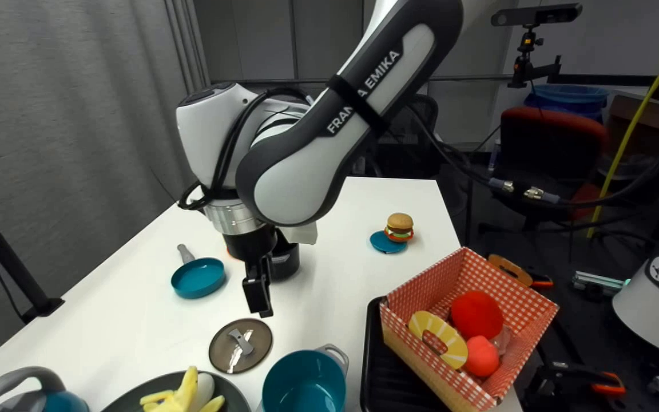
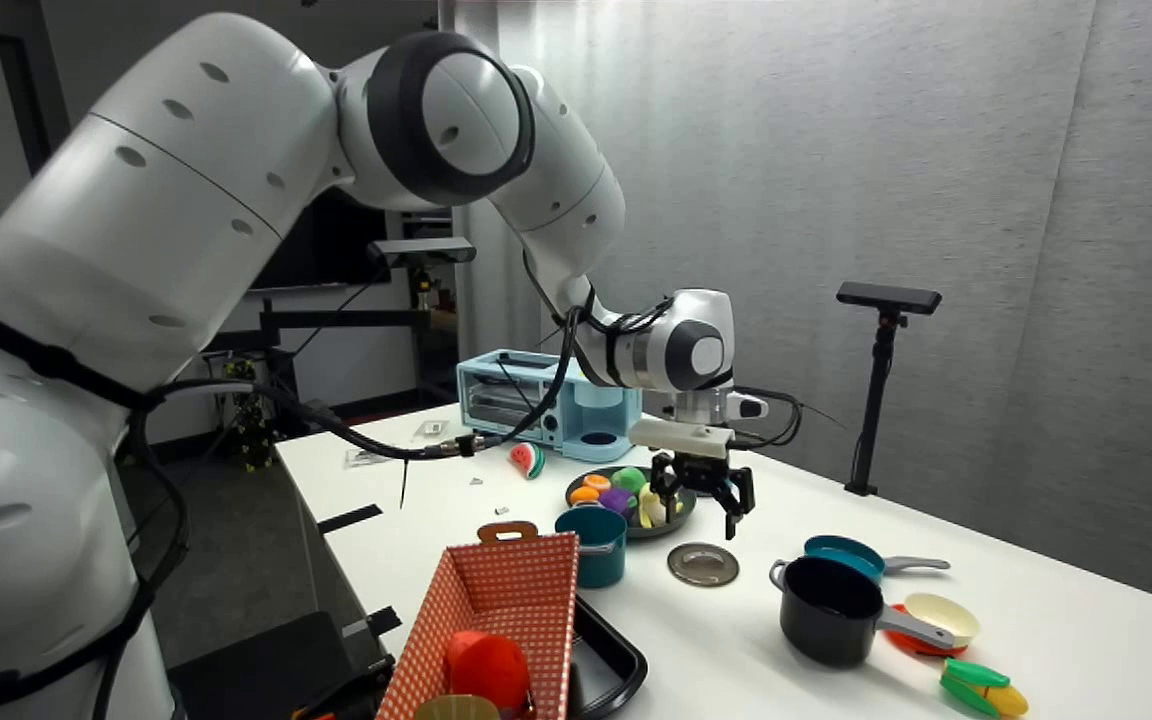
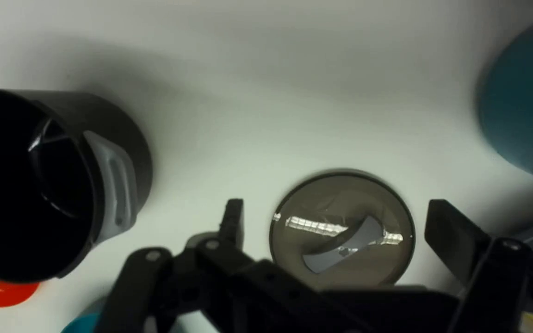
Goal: Pick up the lid from the table and put it on the black pot
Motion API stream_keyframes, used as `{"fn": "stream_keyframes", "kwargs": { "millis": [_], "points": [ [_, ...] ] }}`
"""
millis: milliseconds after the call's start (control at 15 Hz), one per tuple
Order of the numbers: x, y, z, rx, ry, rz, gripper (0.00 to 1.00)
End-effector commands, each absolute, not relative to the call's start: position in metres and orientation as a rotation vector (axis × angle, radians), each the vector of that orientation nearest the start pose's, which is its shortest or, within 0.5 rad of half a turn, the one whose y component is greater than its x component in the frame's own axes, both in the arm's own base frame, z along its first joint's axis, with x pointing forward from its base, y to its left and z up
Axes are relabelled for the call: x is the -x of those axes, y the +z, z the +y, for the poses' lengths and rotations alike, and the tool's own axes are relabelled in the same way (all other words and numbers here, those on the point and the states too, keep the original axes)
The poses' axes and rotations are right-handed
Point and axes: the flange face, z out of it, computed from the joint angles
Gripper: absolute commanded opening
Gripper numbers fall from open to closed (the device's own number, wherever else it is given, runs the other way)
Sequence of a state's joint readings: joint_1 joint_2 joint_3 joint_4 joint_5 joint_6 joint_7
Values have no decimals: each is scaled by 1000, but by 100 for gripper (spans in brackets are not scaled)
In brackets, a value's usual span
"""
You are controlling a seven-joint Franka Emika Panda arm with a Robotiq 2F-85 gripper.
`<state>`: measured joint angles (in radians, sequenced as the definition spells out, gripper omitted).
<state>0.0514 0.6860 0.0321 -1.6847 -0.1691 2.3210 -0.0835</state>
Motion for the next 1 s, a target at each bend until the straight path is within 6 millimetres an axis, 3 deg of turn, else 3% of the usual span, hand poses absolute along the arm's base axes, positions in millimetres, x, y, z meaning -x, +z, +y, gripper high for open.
{"fn": "stream_keyframes", "kwargs": {
  "millis": [0, 267, 600, 933],
  "points": [
    [-708, 185, 66, 3201, 50, -391, 100],
    [-729, 178, 75, 3242, -47, -234, 100],
    [-743, 172, 90, 3237, -137, 170, 100],
    [-731, 158, 123, 3171, -274, 512, 100]
  ]
}}
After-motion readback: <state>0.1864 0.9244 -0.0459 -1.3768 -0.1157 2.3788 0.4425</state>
